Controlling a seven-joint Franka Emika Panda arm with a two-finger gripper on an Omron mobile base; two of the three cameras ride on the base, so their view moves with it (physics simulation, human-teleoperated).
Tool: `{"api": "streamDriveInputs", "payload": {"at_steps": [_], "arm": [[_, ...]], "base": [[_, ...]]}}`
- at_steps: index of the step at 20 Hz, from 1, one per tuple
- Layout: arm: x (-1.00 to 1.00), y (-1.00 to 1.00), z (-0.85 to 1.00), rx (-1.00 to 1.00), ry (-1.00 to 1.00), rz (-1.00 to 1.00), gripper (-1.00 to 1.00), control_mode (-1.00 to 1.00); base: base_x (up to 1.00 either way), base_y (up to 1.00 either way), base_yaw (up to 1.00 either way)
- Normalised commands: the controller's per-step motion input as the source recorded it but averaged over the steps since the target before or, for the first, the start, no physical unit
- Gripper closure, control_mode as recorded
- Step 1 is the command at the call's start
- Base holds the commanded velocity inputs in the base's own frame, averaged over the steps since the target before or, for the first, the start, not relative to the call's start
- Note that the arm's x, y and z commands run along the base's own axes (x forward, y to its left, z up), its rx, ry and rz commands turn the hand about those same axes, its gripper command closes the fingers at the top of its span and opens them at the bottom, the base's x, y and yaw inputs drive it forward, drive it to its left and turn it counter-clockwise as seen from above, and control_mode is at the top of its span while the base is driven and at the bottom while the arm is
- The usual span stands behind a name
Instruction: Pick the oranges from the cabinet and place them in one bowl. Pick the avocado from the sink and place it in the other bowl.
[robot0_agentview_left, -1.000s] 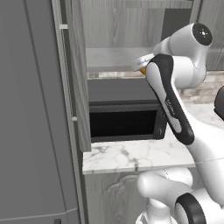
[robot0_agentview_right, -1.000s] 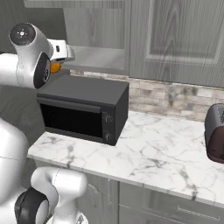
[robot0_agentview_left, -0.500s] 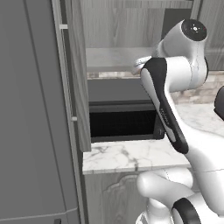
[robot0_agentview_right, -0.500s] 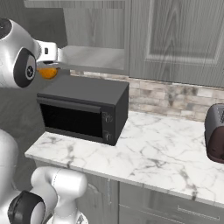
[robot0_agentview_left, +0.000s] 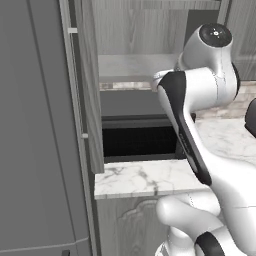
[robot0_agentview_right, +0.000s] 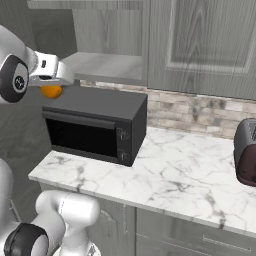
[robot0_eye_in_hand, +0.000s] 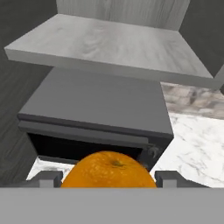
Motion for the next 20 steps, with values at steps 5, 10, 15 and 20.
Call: {"api": "streamDriveInputs", "payload": {"at_steps": [5, 10, 15, 20], "arm": [[-0.13, -0.14, -0.34, 0.00, 0.00, -0.03, 1.00, -1.00], [-0.13, -0.11, -0.35, 0.00, 0.00, -0.03, 1.00, -1.00], [-0.09, -0.08, -0.38, 0.00, 0.00, -0.02, 1.00, -1.00], [-0.03, -0.07, -0.34, 0.02, -0.01, 0.00, 1.00, -1.00]], "base": [[0.00, 0.00, 0.00], [0.00, 0.00, 0.00], [0.00, 0.00, 0.00], [0.00, 0.00, 0.00]]}}
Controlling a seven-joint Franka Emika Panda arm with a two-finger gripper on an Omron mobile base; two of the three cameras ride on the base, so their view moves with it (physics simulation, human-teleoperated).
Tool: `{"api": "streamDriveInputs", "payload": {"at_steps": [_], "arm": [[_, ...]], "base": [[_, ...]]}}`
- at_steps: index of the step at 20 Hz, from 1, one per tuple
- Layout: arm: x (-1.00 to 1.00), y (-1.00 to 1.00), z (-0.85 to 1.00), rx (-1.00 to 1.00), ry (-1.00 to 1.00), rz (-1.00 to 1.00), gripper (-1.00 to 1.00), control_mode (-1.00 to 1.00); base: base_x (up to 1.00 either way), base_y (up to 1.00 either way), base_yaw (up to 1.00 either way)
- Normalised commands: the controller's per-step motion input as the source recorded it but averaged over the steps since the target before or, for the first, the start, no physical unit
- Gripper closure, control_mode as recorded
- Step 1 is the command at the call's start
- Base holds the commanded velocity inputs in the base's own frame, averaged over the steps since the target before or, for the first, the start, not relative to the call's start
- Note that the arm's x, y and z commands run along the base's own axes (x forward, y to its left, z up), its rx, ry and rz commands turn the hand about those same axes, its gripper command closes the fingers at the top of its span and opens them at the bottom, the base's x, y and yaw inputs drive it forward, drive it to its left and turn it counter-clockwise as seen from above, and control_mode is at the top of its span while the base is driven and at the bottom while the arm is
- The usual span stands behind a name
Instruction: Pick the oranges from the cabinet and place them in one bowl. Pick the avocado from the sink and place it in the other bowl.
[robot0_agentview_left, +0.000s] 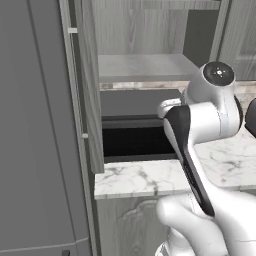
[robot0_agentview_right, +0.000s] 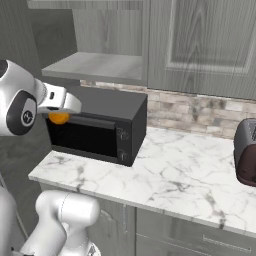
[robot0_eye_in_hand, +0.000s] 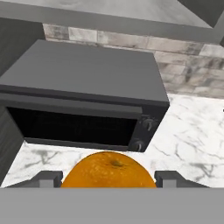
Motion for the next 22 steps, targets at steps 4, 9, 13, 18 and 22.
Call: {"api": "streamDriveInputs", "payload": {"at_steps": [4, 9, 13, 18, 22], "arm": [[-0.01, 0.00, -0.23, 0.07, -0.04, 0.00, 1.00, -1.00], [-0.01, 0.00, -0.01, 0.01, 0.00, 0.00, 1.00, -1.00], [0.00, 0.00, 0.00, 0.00, 0.00, 0.00, 1.00, -1.00], [0.00, 0.00, 0.00, 0.00, 0.00, 0.00, 1.00, 1.00], [0.00, 0.00, 0.00, 0.00, 0.00, 0.00, 1.00, 1.00]], "base": [[0.00, 0.00, 0.00], [0.00, 0.00, 0.00], [0.00, 0.00, 0.00], [0.00, 0.00, 0.00], [-0.10, 0.00, 0.00]]}}
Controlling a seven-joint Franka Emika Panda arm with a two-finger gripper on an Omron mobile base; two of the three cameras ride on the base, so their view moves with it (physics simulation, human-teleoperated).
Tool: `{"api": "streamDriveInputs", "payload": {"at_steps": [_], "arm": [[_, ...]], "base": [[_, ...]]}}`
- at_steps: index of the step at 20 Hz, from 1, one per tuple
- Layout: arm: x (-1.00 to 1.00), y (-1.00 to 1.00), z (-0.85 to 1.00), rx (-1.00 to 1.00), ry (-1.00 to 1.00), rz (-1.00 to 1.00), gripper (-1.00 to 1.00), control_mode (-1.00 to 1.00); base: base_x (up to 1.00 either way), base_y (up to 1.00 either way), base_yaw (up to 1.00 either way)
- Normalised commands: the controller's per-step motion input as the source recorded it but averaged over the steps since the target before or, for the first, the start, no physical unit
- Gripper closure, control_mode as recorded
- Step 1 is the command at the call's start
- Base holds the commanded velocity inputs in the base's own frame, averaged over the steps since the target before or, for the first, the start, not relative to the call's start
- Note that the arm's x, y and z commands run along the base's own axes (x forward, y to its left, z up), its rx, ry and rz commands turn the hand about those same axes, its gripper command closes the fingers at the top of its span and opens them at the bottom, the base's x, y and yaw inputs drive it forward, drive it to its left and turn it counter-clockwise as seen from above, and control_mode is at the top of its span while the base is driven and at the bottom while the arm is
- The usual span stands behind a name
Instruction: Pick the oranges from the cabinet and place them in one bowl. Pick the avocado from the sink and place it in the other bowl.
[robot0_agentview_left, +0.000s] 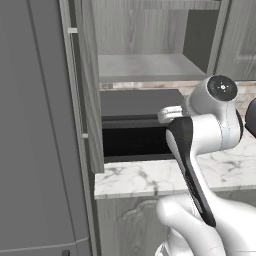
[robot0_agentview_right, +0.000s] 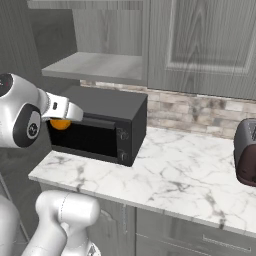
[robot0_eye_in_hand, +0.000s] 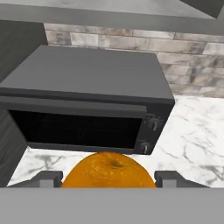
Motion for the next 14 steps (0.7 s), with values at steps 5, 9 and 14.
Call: {"api": "streamDriveInputs", "payload": {"at_steps": [5, 9, 14], "arm": [[0.00, 0.00, 0.00, 0.00, 0.00, 0.00, 1.00, 1.00], [0.00, 0.00, 0.00, 0.00, 0.00, 0.00, 1.00, 1.00], [0.00, 0.00, 0.00, 0.00, 0.00, 0.00, 1.00, 1.00]], "base": [[-0.36, -0.02, 0.00], [-0.43, 0.00, 0.02], [-0.42, 0.00, 0.01]]}}
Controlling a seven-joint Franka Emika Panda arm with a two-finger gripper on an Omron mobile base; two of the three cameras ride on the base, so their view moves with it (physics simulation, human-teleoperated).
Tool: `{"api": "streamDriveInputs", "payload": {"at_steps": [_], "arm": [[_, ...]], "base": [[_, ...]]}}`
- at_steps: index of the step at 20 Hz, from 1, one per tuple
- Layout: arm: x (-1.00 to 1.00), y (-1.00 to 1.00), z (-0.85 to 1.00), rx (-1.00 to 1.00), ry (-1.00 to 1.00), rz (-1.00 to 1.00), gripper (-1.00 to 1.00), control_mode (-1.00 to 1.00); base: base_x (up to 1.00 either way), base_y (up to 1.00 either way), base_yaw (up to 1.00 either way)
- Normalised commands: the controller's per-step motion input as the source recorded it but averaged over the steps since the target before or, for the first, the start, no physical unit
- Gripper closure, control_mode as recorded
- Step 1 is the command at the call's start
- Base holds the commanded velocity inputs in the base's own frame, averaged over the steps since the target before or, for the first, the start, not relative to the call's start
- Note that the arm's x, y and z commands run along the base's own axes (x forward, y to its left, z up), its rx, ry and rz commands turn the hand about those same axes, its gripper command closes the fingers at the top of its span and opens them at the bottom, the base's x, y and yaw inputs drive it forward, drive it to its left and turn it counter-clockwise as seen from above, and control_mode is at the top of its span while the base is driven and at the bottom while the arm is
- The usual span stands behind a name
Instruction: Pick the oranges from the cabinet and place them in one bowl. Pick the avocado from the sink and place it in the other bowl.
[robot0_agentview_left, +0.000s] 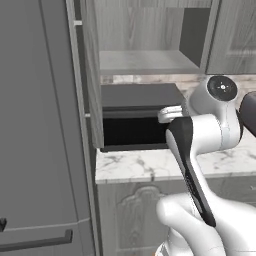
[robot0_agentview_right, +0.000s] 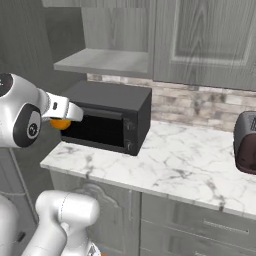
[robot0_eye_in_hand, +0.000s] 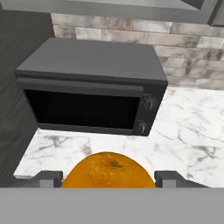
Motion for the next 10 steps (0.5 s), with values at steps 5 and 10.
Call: {"api": "streamDriveInputs", "payload": {"at_steps": [5, 10], "arm": [[0.00, 0.00, 0.00, 0.00, 0.00, 0.00, 1.00, 1.00], [0.00, 0.00, 0.00, 0.00, 0.00, 0.00, 1.00, 1.00]], "base": [[-0.47, -0.01, 0.02], [-0.48, -0.01, 0.02]]}}
